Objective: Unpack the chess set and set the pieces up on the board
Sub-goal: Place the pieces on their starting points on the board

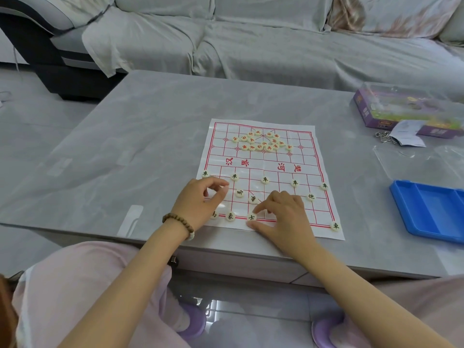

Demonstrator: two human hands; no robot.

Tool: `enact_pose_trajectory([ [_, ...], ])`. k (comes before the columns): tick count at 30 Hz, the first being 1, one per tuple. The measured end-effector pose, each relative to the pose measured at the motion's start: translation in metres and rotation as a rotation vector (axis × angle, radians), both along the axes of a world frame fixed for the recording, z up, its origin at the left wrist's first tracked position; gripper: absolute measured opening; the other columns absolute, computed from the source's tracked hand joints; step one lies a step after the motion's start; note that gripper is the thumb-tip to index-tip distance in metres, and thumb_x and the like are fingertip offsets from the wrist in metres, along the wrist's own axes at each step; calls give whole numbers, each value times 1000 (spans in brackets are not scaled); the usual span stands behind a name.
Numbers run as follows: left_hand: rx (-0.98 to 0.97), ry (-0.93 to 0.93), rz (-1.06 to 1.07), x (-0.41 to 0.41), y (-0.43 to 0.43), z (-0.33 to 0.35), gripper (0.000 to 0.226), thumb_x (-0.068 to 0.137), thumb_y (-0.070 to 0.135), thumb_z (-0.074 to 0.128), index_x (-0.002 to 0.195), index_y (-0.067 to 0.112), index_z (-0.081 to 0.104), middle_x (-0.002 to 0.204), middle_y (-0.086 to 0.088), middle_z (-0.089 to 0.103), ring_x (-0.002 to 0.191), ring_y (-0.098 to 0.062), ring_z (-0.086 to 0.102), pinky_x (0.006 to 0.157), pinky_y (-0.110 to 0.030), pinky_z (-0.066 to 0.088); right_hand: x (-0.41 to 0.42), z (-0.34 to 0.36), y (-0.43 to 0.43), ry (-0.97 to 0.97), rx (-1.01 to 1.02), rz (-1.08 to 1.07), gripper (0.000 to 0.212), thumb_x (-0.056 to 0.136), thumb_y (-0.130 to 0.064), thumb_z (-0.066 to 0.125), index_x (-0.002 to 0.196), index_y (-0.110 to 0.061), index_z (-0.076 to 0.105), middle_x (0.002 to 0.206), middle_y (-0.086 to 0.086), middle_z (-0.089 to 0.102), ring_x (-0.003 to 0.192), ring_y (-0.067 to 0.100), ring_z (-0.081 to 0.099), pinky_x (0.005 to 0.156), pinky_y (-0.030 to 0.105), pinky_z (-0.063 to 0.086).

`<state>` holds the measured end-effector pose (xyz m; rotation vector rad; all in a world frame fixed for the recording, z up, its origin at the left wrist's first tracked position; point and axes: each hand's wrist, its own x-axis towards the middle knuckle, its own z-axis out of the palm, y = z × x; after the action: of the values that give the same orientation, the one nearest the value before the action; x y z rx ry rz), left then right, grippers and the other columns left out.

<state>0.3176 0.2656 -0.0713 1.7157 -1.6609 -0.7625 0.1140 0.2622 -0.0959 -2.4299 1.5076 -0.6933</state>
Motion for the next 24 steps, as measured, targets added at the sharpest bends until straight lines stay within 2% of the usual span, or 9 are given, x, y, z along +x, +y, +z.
enact_pose_trajectory([
  [4,-27,-115,-49,6,6,-7,23,92,33,50,113,31,61,99,19,53,94,-4,42,75,-10,35,-2,0,-1,21,51,12,32,71,-55,70,91,-30,68,81,-15,45,80,4,39,80,21,19],
  [8,-73,-148,-18,13,6,-8,23,91,32,52,112,29,62,107,15,52,100,-4,40,88,-20,34,-4,3,-4,24,71,68,33,74,-53,70,100,-33,69,82,-14,49,83,8,44,80,23,22],
  [11,-97,-171,-19,15,5,-6,24,92,32,51,112,27,62,116,9,57,104,-5,39,94,-24,35,-2,1,-6,8,50,78,23,76,-45,69,95,-32,72,79,-16,46,81,8,44,79,26,25],
  [17,-112,-215,-52,7,-2,-5,23,90,34,53,112,30,61,119,10,58,105,-5,40,97,-28,38,4,0,-5,-23,61,80,19,75,-42,72,91,-31,72,79,-16,47,82,9,46,78,25,24],
  [22,-42,-462,-168,-6,-18,-3,39,87,46,54,124,32,55,127,10,55,118,-12,43,101,-30,34,-3,5,-16,-139,106,35,19,76,-44,71,92,-34,70,81,-14,54,80,1,44,79,17,25],
  [24,-34,-529,-182,-12,-25,-2,42,86,49,54,125,33,54,124,11,57,116,-12,43,99,-29,34,-8,9,-23,-198,120,-15,15,77,-43,70,90,-35,68,81,-20,51,80,-3,45,80,24,33],
])
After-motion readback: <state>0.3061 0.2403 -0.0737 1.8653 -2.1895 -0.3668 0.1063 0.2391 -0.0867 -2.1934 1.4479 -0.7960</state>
